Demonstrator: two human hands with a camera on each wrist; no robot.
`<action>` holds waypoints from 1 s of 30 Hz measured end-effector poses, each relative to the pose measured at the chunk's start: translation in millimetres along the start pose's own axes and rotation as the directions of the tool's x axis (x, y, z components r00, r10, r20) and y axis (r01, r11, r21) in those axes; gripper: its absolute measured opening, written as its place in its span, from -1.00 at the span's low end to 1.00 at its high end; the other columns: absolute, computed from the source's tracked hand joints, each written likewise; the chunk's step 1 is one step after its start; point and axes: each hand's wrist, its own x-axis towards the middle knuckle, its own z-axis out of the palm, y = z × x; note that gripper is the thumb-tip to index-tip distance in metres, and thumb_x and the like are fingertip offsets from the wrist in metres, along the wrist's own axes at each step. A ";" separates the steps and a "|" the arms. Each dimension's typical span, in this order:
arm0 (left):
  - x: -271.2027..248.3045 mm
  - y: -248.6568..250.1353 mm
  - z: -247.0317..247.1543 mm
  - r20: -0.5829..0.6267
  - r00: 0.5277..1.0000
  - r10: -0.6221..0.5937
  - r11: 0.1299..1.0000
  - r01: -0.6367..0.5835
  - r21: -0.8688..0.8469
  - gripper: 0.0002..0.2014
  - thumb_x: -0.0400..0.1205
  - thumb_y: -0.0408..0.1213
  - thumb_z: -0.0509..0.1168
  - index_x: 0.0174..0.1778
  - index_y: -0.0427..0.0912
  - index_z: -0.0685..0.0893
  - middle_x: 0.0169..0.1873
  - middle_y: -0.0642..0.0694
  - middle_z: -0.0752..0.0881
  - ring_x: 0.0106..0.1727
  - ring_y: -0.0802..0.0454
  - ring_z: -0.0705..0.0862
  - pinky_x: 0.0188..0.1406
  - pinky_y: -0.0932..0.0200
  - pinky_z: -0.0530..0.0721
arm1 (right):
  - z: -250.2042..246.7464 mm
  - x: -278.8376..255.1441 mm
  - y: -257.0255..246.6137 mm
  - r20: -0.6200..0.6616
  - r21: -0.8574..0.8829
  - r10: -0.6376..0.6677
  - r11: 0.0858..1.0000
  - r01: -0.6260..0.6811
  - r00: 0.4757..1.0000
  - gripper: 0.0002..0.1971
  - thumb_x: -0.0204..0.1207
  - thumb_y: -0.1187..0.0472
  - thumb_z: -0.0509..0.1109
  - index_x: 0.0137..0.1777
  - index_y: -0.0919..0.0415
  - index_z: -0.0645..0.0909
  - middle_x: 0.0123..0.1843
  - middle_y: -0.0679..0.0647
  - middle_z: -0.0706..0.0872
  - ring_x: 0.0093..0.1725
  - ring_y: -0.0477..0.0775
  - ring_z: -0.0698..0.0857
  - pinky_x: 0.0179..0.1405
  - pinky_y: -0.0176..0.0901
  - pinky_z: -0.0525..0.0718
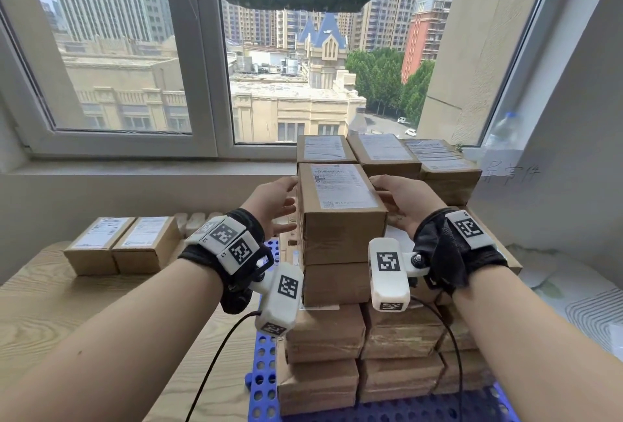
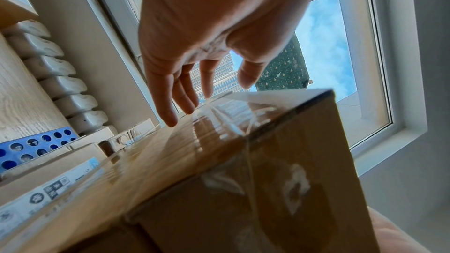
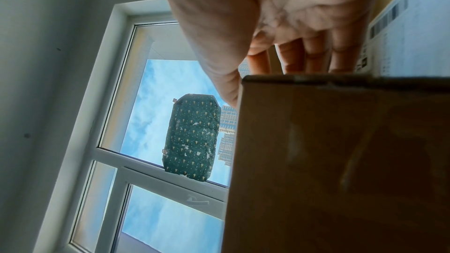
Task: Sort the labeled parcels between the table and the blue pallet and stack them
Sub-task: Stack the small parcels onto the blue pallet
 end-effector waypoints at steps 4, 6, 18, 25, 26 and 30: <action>-2.4 5.9 -3.8 -0.045 0.999 0.020 1.000 -0.019 0.006 -0.69 0.70 -0.05 0.21 0.27 -0.12 0.57 0.16 -0.15 0.61 0.25 -0.05 0.62 0.14 -0.03 0.67 | -10.5 -0.1 -7.7 -0.128 0.048 -0.123 0.990 0.130 0.984 -0.97 0.52 0.24 0.41 -0.13 0.12 0.67 -0.05 0.11 0.70 -0.06 0.06 0.67 -0.01 -0.07 0.74; -5.0 9.4 -6.6 -0.060 0.997 0.052 0.999 -0.051 0.015 -0.66 0.70 -0.07 0.20 0.32 -0.16 0.56 0.08 -0.13 0.61 0.16 -0.04 0.61 0.07 -0.01 0.64 | -14.6 -3.0 -15.5 -0.162 0.071 -0.190 0.976 0.204 0.968 -0.86 0.52 0.31 0.36 -0.19 0.09 0.70 -0.10 0.09 0.70 -0.08 0.02 0.66 0.00 -0.10 0.73; -32.8 9.1 -54.4 -0.103 0.963 0.248 0.950 -0.221 0.222 -0.68 0.69 -0.14 0.26 0.29 -0.23 0.57 0.13 -0.13 0.63 0.20 -0.04 0.62 0.25 -0.05 0.62 | 46.2 -48.3 -36.5 0.187 0.228 -0.367 0.919 0.323 0.911 -0.82 0.53 0.42 0.33 -0.15 0.19 0.73 -0.07 0.14 0.74 -0.05 0.06 0.69 0.12 -0.07 0.73; -16.0 -3.5 -125.2 -0.158 0.956 0.248 0.957 -0.216 0.196 -0.71 0.68 -0.20 0.25 0.27 -0.23 0.62 0.02 -0.09 0.63 0.07 0.01 0.62 0.05 0.05 0.60 | 129.8 -54.8 -21.7 0.323 0.070 -0.343 0.938 0.340 0.882 -0.79 0.54 0.41 0.30 -0.20 0.17 0.72 -0.05 0.16 0.73 -0.05 0.03 0.68 0.06 -0.12 0.74; -11.5 -5.2 -135.9 -0.161 0.955 0.248 0.957 -0.216 0.191 -0.72 0.68 -0.21 0.25 0.26 -0.23 0.63 0.02 -0.09 0.63 0.07 0.01 0.62 0.03 0.06 0.60 | 143.0 -53.0 -18.8 0.323 0.055 -0.336 0.940 0.337 0.885 -0.78 0.54 0.42 0.30 -0.20 0.17 0.72 -0.07 0.15 0.73 -0.07 0.02 0.67 0.07 -0.11 0.74; 11.7 -13.9 -190.2 -0.163 0.960 0.227 0.960 -0.193 0.203 -0.75 0.68 -0.23 0.25 0.22 -0.21 0.66 0.04 -0.10 0.63 0.13 -0.01 0.61 0.10 0.02 0.60 | 205.0 -42.0 -5.1 0.326 -0.002 -0.283 0.954 0.300 0.902 -0.77 0.56 0.43 0.28 -0.21 0.19 0.71 -0.12 0.13 0.72 -0.11 0.00 0.66 0.09 -0.07 0.73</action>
